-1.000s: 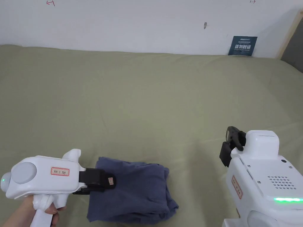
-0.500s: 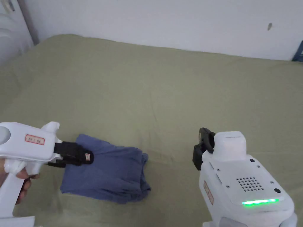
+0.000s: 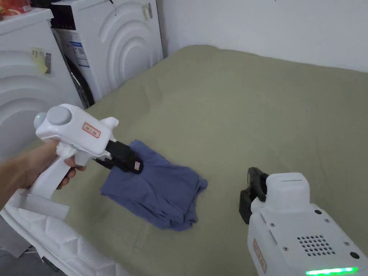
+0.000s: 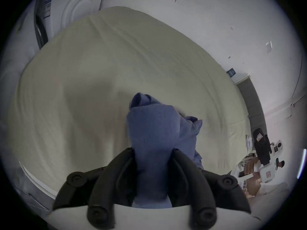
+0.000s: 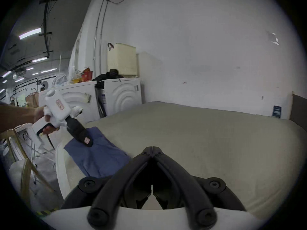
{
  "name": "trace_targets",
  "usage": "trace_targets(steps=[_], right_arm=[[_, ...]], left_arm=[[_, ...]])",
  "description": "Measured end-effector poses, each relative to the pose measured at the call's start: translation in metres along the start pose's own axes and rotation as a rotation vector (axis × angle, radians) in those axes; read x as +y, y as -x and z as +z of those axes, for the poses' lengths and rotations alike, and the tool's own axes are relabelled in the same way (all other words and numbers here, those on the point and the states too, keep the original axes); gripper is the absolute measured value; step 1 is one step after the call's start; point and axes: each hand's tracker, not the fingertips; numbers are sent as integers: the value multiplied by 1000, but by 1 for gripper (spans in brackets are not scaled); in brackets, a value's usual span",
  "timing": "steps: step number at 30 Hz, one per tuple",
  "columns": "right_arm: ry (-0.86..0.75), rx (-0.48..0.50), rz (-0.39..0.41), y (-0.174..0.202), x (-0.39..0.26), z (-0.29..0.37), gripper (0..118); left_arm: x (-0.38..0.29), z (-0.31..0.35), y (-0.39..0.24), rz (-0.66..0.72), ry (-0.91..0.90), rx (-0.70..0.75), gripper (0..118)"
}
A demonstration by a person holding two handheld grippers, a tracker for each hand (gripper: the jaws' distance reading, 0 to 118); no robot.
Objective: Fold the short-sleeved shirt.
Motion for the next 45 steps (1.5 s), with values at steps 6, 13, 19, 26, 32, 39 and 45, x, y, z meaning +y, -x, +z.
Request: trace_targets(steps=[6,13,19,26,32,39,45], right_arm=[[21,60,5,21,-4,-42,0],[25,78,9,28,-7,-60,0],[42,71,-13,24,-4,-61,0],[55,74,-29,13,16,-40,0],[14,36,0,-26,42,20,0],[-53,-158,28,-123,73,132,0],[-78,-406,33,-213,79,247,0]], left_arm=[[47,-5,42,-44,59,4,30],[61,-14,39,-67,110,50,30],[52,-15,27,-112,50,221,116],[19,24,-27,-168,-106,283,113],[-10,43,-117,-191,-391,304,54],[-67,-11,-297,-315,-617,170,1],[-124,-57,-457,-332,-859,199,1]])
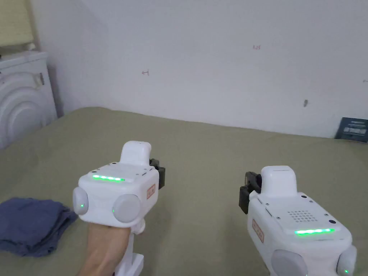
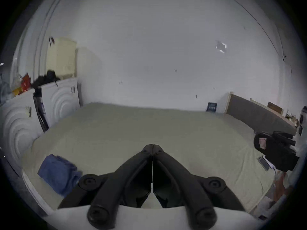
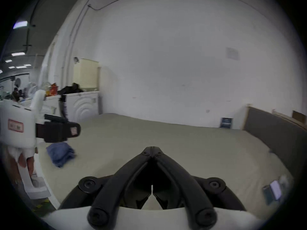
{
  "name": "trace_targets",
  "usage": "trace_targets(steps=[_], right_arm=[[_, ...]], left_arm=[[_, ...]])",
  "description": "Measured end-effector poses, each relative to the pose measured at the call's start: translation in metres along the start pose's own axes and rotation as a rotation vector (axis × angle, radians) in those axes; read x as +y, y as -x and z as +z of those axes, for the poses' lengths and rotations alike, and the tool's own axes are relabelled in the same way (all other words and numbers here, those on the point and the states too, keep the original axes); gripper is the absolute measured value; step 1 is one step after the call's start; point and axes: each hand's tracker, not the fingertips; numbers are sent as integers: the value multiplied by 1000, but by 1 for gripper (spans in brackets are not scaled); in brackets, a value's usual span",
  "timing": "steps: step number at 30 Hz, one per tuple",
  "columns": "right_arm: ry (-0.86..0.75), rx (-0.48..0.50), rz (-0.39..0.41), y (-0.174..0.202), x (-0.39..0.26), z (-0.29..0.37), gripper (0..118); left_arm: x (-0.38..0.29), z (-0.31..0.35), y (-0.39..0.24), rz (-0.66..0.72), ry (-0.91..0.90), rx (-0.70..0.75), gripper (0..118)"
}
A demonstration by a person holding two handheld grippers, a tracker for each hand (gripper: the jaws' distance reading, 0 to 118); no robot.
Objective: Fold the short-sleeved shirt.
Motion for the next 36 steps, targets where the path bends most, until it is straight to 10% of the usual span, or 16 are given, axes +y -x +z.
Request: trace_targets(steps=[9,29,31,32,33,36], right_arm=[[-13,-198,-8,-97,1,55,0],[-47,-222,-57,-91,3,47,1],[-56,-233,-56,-91,7,46,31],[-54,-236,-60,-93,9,44,89],[-39,-242,-68,-94,11,41,118],[-57,-221,-54,-88,-1,44,118]], left_arm=[[-5,33,-113,-100,-115,-25,1],[3,40,-97,-121,-133,31,6],[3,37,-94,-123,-128,37,48],[2,32,-95,-143,-114,100,104],[2,25,-93,-145,-96,113,118],[-1,29,-87,-109,-122,92,118]])
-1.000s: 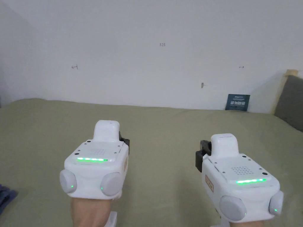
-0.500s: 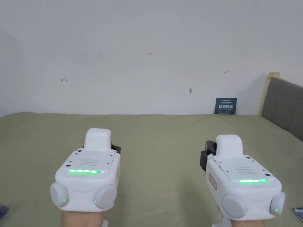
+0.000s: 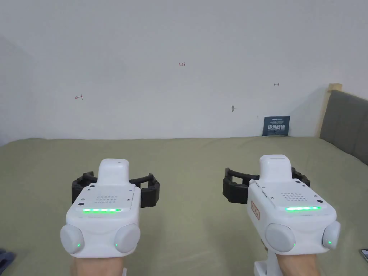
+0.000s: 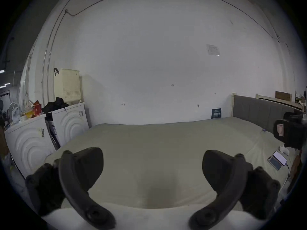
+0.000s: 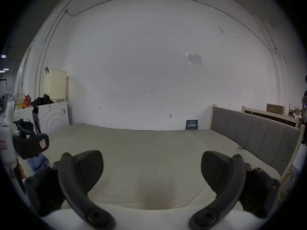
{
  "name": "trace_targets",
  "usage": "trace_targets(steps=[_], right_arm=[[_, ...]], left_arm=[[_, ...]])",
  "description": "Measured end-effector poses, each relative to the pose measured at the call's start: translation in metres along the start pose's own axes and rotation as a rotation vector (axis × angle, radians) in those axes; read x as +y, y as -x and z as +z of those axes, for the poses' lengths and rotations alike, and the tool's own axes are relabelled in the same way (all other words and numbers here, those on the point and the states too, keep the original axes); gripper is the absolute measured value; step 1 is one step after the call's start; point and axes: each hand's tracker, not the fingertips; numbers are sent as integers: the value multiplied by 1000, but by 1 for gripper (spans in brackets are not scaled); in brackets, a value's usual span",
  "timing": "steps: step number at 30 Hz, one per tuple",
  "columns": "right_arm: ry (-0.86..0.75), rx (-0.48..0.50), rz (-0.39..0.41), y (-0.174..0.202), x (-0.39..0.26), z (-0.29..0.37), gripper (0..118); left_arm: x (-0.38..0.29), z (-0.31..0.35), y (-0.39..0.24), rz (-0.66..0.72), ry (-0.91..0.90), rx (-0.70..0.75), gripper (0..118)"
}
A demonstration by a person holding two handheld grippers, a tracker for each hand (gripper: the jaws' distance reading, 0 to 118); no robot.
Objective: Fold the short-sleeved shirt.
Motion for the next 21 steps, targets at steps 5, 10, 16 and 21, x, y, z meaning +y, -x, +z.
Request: trace_targets(steps=[5,10,16,21], right_arm=[[-4,10,12,3,9,-5,118],[-5,12,15,6,9,-5,118],[-4,12,8,3,10,-3,118],[-5,13,21,4,10,0,118]], left_arm=[[0,7,4,12,-22,-3,118],[3,9,4,-2,-40,-5,118],[3,9,6,10,-41,-2,118],[3,11,7,12,-43,-3,118]])
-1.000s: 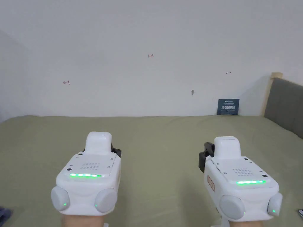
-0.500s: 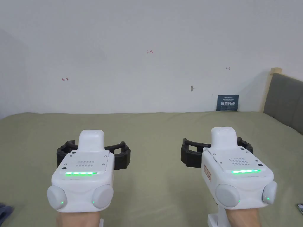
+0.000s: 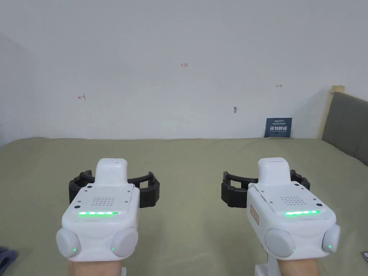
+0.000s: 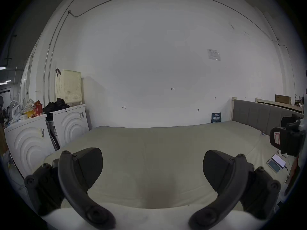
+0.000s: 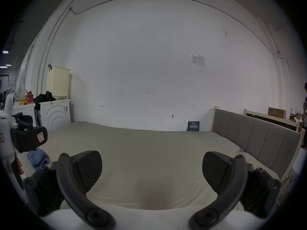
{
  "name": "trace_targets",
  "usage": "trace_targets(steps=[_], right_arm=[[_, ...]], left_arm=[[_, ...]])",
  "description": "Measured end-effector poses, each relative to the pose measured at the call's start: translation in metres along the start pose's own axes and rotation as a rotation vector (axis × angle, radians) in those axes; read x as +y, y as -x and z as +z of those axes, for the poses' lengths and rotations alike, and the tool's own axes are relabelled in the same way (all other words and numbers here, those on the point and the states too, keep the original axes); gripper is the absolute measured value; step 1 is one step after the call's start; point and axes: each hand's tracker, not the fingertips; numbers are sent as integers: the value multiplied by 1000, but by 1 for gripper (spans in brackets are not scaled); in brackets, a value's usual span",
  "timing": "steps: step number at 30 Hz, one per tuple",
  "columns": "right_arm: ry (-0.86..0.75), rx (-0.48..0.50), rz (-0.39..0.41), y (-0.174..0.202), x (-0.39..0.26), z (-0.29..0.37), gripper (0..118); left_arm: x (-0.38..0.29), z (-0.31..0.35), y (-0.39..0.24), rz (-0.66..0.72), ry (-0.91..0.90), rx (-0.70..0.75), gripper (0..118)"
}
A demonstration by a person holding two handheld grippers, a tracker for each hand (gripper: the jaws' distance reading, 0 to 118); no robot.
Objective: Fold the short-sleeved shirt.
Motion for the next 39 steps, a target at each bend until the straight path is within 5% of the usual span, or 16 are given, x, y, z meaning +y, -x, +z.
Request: trace_targets(steps=[35,39], right_arm=[[10,-18,48,8,8,2,118],[42,-11,-1,9,8,1,118]], left_arm=[[4,9,1,22,-13,-12,118],[3,8,1,13,-3,-13,118]])
